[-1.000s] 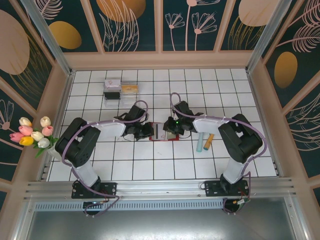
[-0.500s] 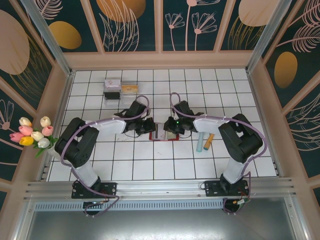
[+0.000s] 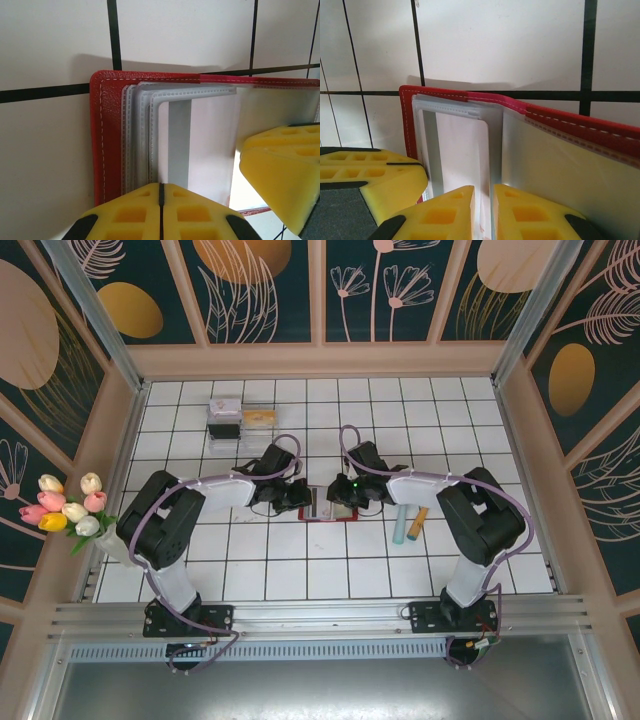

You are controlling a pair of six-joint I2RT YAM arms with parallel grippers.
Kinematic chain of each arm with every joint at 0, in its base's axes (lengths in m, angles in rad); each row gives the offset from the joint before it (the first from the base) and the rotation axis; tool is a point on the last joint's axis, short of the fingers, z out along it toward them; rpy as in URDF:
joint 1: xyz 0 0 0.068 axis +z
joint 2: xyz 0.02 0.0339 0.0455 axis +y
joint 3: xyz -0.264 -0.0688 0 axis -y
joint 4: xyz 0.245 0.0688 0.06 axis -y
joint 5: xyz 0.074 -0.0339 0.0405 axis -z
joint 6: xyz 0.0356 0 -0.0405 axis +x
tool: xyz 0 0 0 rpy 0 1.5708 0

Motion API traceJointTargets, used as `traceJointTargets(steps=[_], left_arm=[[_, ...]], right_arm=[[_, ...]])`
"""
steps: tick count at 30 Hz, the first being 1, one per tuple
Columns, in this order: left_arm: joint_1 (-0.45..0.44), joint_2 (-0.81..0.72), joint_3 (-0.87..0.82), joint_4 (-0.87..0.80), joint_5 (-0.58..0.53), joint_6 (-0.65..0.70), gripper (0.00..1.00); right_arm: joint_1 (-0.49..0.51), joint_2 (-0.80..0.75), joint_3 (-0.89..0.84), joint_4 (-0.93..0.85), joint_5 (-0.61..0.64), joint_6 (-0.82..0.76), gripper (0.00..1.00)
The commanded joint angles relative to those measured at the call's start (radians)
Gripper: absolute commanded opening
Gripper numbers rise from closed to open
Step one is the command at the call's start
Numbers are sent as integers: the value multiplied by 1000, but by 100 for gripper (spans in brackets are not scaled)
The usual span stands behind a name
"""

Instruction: Take the credit cards out of the card holder

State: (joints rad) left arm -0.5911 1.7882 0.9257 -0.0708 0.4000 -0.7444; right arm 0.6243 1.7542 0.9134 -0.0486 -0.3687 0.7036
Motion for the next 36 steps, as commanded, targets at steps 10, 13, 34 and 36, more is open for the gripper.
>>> traceJointTargets(steps=[10,13,34,36], left_arm=[[-7,36,-32,-36,-28,-1,7],[-6,37,-34,-36,-27,-2,7],[-6,50,-41,-28,-6,2,7],[-7,54,-41,-29,-6,1,7]], right_arm=[[-9,31,-37,15,-18,-56,14],[-9,30,-54,50,-50,-77,11],[-51,87,-114,171,-217,-131,15],[-52,87,-111,171,-219,-135,14]])
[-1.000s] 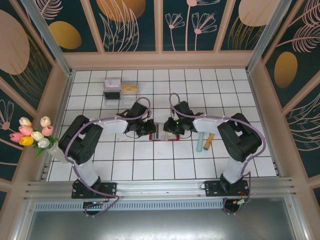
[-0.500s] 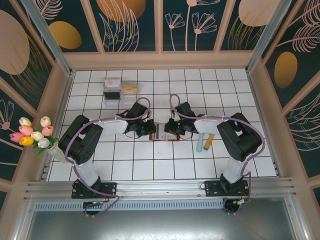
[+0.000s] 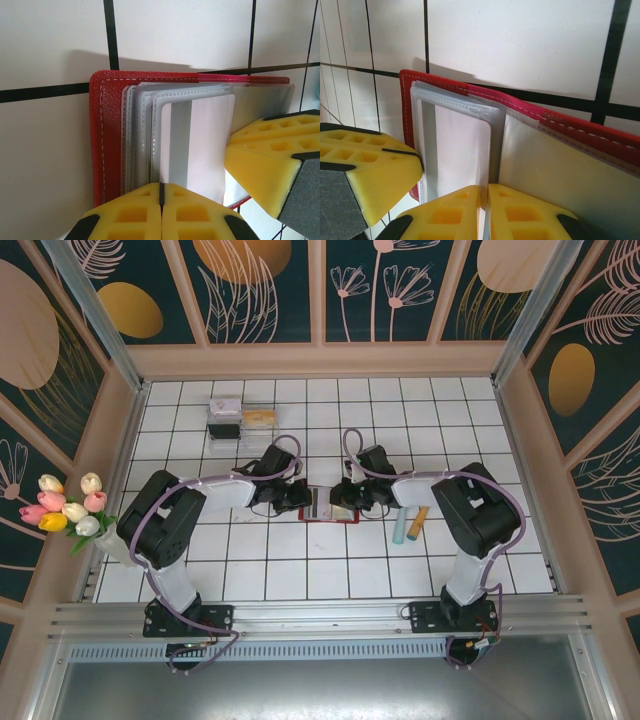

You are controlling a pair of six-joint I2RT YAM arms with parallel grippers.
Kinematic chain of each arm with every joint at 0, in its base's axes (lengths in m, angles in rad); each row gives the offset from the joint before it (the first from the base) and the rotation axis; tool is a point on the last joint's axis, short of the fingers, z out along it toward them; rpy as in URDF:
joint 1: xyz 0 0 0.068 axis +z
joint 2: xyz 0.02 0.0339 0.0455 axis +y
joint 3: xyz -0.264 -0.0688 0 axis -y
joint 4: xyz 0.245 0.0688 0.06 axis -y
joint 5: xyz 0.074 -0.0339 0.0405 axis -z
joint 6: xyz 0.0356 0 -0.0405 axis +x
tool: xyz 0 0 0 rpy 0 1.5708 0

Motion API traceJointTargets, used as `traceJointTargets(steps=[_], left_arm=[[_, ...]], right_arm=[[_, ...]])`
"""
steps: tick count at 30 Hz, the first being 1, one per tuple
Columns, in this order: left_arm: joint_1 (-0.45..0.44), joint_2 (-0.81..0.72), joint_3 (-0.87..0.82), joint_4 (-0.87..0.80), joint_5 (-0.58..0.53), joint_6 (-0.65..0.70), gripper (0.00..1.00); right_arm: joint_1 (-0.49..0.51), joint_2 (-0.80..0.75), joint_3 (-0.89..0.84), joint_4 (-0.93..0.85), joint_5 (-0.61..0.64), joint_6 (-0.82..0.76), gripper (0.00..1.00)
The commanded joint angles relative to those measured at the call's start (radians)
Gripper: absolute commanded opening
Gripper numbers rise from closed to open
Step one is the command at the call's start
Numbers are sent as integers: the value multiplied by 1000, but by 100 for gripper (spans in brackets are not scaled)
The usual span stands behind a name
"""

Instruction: Take the credit cards out of the card holder

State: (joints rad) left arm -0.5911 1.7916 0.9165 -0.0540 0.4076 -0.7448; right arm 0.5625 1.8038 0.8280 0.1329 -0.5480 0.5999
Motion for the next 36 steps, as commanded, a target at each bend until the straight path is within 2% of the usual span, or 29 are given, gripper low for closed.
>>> traceJointTargets(steps=[1,6,11,19,22,27,36], left_arm=[[-7,51,-32,-46,-13,2,7],[-6,41,-36,-63,-43,0,8],[-6,31,-41,-75,-60,-18,11],[-6,23,-45,-69,-54,-12,12],[-6,28,-40,-67,-47,-6,11],[-6,32,-37,-70,-41,3,10],[-7,35,-36,-69,-39,6,8]], right_arm=[[10,37,-25,-13,-36,-31,13],[10,18,-18,-56,23,-35,8],[4,-28,-19,-127,90,-58,8],[-9,-89,-56,-142,75,-82,8],[-9,-79,-50,-119,39,-69,10],[-10,-91,-61,-66,11,-25,21],[-44,-114,-75,-25,-14,-7,23]])
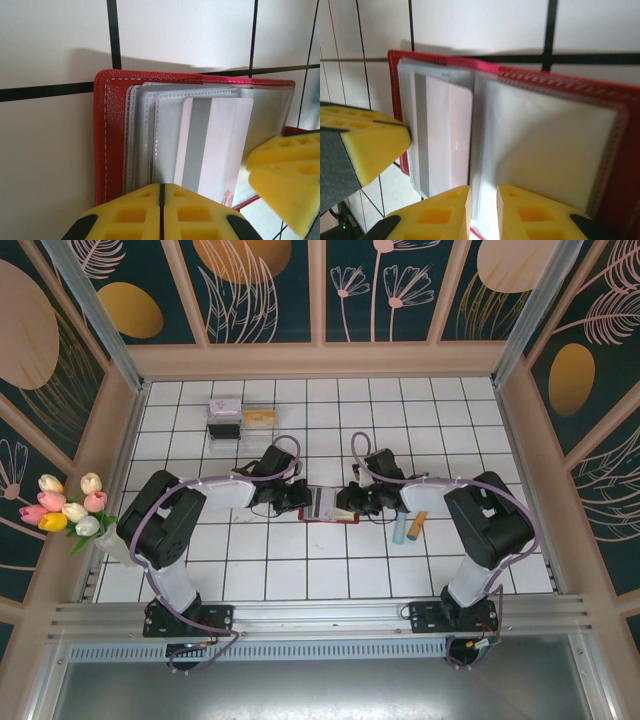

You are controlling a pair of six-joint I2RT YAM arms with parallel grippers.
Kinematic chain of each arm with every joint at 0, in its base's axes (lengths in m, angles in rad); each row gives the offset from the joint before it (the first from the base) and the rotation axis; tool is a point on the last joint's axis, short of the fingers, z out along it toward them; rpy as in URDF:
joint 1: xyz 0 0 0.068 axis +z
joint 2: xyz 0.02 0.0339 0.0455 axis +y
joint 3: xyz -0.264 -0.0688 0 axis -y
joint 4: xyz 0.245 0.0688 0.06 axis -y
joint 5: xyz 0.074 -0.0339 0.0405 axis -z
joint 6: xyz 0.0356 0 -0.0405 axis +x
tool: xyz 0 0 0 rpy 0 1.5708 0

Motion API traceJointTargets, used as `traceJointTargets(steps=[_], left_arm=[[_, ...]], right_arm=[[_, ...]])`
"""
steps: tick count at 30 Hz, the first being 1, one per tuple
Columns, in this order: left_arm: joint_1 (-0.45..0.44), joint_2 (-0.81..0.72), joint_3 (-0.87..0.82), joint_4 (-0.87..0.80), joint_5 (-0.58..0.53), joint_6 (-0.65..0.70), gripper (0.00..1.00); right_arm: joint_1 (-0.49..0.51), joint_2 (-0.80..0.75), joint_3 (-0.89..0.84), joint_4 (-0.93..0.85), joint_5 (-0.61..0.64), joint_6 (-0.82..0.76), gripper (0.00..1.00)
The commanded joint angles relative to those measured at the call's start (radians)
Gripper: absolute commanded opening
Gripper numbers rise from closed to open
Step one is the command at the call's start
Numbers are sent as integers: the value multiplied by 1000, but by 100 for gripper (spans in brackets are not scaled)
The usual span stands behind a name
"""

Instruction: Take the credit cards out of the card holder

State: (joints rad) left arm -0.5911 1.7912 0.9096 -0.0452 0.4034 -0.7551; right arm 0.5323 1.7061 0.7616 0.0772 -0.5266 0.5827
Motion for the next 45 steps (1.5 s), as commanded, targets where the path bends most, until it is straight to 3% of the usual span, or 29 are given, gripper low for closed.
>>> traceJointTargets(steps=[1,16,25,32,45], left_arm=[[-6,36,-29,-78,-35,16,8],[-6,40,-35,-73,-31,15,9],[-7,39,-37,-73,-30,16,9],[-6,33,-40,-79,-45,16,9],[-7,33,-22,-100,-55,26,9]], right_arm=[[-14,-4,-3,39,-56,9,23],[-12,95,54,103,-152,-12,23],[-12,134,67,101,-147,-13,20],[-18,100,45,66,-114,-30,12],[-54,7,-19,-13,-85,-84,9]])
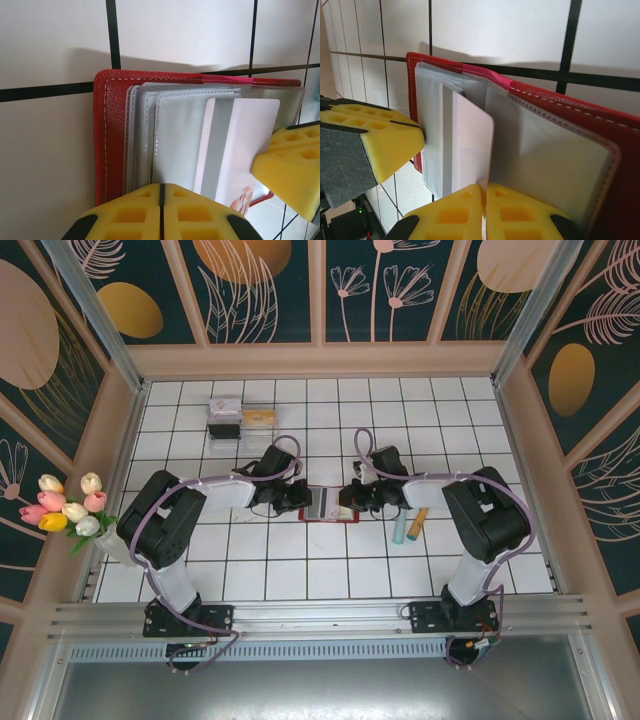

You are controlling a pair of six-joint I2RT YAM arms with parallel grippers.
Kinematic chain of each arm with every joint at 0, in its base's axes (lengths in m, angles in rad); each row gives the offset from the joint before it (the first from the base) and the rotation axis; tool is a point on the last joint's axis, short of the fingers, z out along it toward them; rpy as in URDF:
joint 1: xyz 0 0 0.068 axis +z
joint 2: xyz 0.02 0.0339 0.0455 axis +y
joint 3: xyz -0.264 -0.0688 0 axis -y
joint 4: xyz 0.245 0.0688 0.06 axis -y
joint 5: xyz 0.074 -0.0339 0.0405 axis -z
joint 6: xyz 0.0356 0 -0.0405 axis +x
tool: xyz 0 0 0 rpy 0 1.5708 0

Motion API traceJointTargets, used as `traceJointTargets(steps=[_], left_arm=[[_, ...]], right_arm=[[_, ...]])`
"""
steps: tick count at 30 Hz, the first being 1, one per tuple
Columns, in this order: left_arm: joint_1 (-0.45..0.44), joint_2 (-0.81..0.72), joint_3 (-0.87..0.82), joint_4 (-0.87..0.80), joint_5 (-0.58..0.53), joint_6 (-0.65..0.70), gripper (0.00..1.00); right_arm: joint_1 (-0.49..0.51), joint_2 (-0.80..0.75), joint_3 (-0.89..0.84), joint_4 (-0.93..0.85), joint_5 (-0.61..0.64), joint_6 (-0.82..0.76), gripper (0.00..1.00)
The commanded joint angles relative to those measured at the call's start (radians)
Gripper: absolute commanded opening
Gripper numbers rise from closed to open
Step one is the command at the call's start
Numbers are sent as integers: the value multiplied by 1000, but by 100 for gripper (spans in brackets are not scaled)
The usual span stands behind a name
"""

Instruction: Take the credit cards out of the card holder

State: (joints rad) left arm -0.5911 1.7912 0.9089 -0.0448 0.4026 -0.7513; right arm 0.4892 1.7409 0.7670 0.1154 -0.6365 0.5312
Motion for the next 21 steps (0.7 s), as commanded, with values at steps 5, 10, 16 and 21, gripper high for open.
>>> traceJointTargets(steps=[5,10,16,21], left_arm=[[-7,24,-9,-107,-59,17,12],[-7,31,-4,-112,-59,18,13],[-7,12,25,-115,-39,35,18],[-5,-43,58,-146,-36,79,27]], right_arm=[[-22,-55,-40,-49,24,-31,8],[-50,-99,-78,-42,7,-28,6],[-74,-207,-112,-18,-32,36,5],[-81,-337,-127,55,-57,162,2]])
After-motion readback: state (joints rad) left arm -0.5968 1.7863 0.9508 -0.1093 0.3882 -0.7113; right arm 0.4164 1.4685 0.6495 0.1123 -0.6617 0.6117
